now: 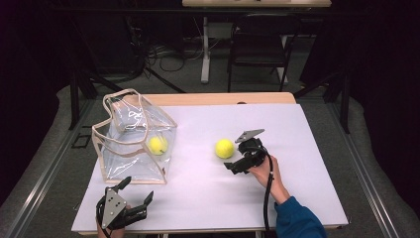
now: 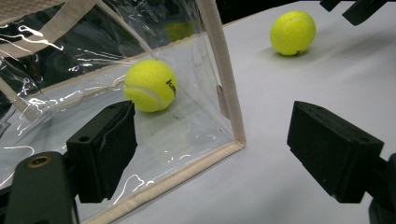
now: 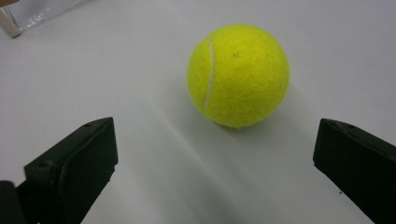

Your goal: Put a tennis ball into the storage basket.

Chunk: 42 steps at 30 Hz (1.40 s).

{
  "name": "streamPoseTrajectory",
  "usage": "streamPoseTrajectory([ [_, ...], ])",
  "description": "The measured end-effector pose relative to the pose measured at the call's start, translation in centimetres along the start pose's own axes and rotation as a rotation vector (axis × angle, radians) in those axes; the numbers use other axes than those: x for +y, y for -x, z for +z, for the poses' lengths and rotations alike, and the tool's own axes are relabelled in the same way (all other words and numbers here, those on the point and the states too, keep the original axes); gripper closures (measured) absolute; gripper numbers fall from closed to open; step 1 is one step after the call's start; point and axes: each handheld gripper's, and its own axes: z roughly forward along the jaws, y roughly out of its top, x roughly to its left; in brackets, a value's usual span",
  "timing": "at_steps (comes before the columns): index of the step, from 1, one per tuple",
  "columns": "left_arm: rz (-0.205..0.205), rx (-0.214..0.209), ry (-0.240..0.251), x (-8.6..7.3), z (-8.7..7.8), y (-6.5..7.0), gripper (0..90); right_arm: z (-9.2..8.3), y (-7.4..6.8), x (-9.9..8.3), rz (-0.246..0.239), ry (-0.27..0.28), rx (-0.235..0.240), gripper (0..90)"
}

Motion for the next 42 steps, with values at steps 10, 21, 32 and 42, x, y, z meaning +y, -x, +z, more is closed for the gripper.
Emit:
streamPoseTrajectory([
  [10, -0.001, 0.011, -0.002, -0.1, -0.3, 0.0, 16.0, 0.9, -0.1, 1.1, -0.012, -0.012, -0.001, 0.0],
  [21, 0.001, 0.010, -0.003, -0.1, -0.3, 0.0, 16.0, 2.0, -0.2, 2.1, -0.028, -0.020, -0.006, 0.0],
  [32, 0.001, 0.009, -0.003, -0.1, -0.3, 0.0, 16.0, 3.1, -0.3, 2.3, -0.028, -0.030, 0.008, 0.0],
  [42, 0.002, 0.007, -0.005, -0.1, -0.3, 0.0, 16.0, 3.5, 0.2, 2.2, -0.009, -0.029, 0.000, 0.0],
])
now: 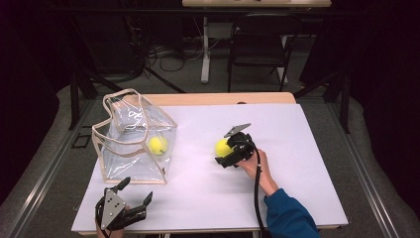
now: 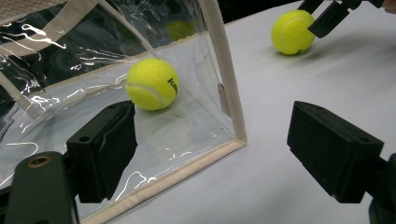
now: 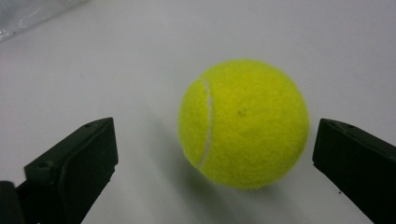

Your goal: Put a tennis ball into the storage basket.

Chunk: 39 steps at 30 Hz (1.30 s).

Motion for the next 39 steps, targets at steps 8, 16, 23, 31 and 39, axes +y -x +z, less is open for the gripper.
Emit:
streamPoseTrajectory([
  [8, -0.005, -0.004, 0.001, 0.0, 0.1, 0.0, 16.0, 0.5, 0.5, -0.1, 0.025, 0.010, -0.013, 0.0],
  [16, -0.006, -0.003, 0.001, 0.0, 0.1, 0.0, 16.0, 1.2, 0.7, -0.1, 0.039, 0.007, -0.019, 9.0],
  [23, -0.001, -0.001, 0.002, 0.0, 0.0, 0.0, 16.0, 1.5, 0.8, -0.1, 0.047, -0.010, -0.037, 21.0],
  [31, -0.003, -0.002, 0.001, 0.0, 0.1, 0.0, 16.0, 1.5, 0.9, -0.2, 0.050, 0.000, -0.040, 25.4],
  [39, -0.004, -0.004, 0.001, -0.1, 0.1, 0.0, 16.0, 1.4, 0.7, -0.1, 0.037, 0.004, -0.037, 25.9],
])
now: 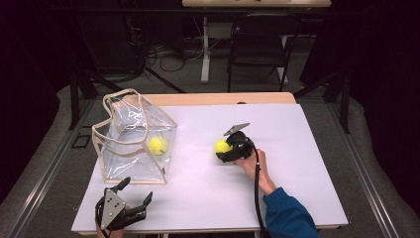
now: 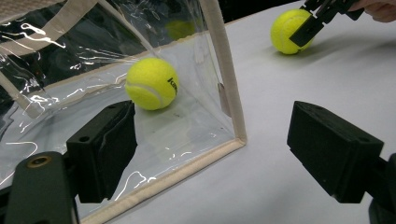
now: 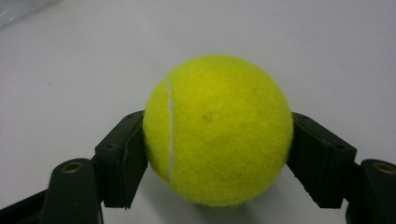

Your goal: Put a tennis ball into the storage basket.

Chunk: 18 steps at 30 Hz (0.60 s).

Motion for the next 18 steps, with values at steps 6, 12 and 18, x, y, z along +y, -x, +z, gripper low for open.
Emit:
streamPoseTrajectory([
  [6, 0.002, 0.002, 0.004, 0.0, -0.1, 0.1, 16.1, -0.3, -0.1, 0.1, -0.010, 0.010, -0.007, 25.9],
  [12, 0.001, 0.001, 0.000, 0.0, -0.1, 0.0, 16.0, -0.9, -0.2, 0.2, -0.016, 0.035, -0.015, 26.0],
  [18, 0.001, 0.003, 0.004, 0.1, -0.1, 0.1, 16.0, -1.7, -0.3, 0.4, -0.019, 0.054, -0.024, 26.0],
])
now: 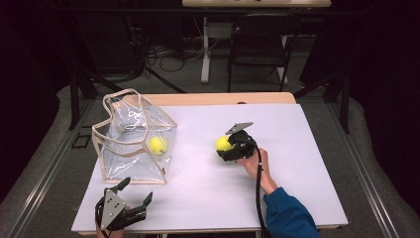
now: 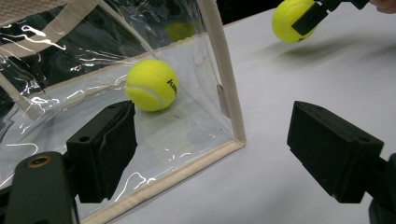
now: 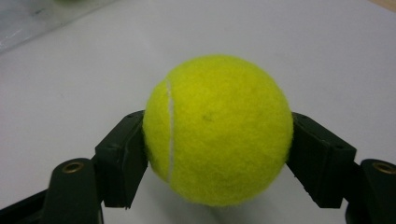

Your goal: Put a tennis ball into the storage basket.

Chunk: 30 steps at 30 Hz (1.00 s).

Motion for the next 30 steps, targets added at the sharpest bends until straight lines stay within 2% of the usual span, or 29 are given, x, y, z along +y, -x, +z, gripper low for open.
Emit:
streamPoseTrajectory([
  [4, -0.002, -0.001, -0.002, -0.1, 0.1, -0.1, 16.0, -0.5, 0.0, 0.2, -0.001, 0.024, -0.003, 26.0],
  [30, -0.001, 0.000, 0.001, 0.0, 0.0, 0.0, 16.1, -2.4, -0.5, 0.7, -0.020, 0.082, -0.007, 26.1],
])
